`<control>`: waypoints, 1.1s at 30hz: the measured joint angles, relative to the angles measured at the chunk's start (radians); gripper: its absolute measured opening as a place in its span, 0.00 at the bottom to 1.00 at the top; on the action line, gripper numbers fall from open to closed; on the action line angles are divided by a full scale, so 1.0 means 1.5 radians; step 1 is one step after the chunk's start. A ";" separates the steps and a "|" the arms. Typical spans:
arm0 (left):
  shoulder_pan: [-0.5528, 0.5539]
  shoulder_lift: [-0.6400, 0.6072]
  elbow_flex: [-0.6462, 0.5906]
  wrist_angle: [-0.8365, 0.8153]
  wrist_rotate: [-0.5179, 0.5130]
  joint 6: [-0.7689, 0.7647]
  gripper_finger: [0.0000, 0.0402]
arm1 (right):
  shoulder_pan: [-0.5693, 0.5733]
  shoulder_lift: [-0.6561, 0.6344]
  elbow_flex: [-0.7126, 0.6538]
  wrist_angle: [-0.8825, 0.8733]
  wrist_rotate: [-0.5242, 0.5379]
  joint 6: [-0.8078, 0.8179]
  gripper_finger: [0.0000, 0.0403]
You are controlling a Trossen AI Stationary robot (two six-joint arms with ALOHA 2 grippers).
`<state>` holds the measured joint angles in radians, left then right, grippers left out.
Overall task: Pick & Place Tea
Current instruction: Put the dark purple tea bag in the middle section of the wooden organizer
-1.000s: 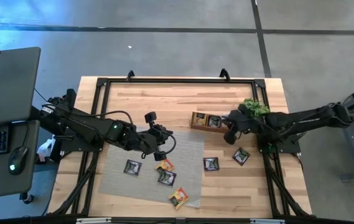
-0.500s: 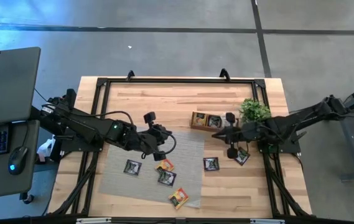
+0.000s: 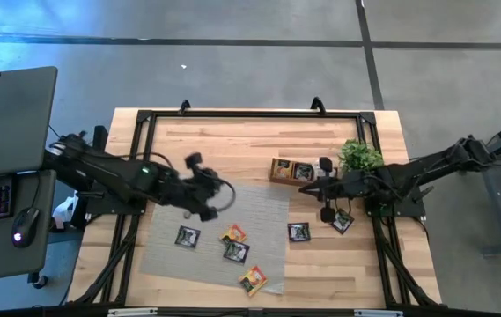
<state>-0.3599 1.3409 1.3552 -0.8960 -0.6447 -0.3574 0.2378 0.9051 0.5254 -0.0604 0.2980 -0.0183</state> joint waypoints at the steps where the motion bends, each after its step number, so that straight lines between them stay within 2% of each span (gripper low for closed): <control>1: 0.000 -0.013 0.000 -0.011 -0.013 -0.009 0.00 | -0.005 0.000 0.000 0.001 -0.017 0.009 0.03; 5: 0.001 -0.044 0.000 -0.046 -0.069 -0.043 0.00 | -0.015 0.022 0.000 0.002 -0.047 0.005 0.03; 9: 0.000 -0.041 -0.001 -0.044 -0.078 -0.046 0.00 | -0.015 0.074 0.000 0.029 -0.045 -0.019 0.04; 13: 0.013 -0.022 0.000 -0.045 -0.085 -0.040 0.00 | -0.014 0.147 0.000 0.052 -0.051 -0.006 0.10; 16: 0.039 -0.010 -0.001 -0.044 -0.073 -0.037 0.00 | -0.014 0.198 0.000 0.055 -0.081 0.029 0.17; 22: 0.101 -0.018 -0.001 -0.048 -0.004 0.023 0.00 | -0.014 0.243 0.013 0.027 -0.120 0.093 0.31; 26: 0.159 -0.017 -0.007 -0.033 0.066 0.043 0.00 | 0.003 0.243 0.036 -0.047 -0.115 0.105 0.35; 33: 0.194 -0.002 -0.131 0.201 0.204 0.116 0.00 | 0.070 0.243 0.037 -0.151 -0.132 0.247 0.36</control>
<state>-0.0688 1.3383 1.1580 -0.5947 -0.3390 -0.1833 0.3421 1.2690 0.5808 -0.2864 0.0994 0.3515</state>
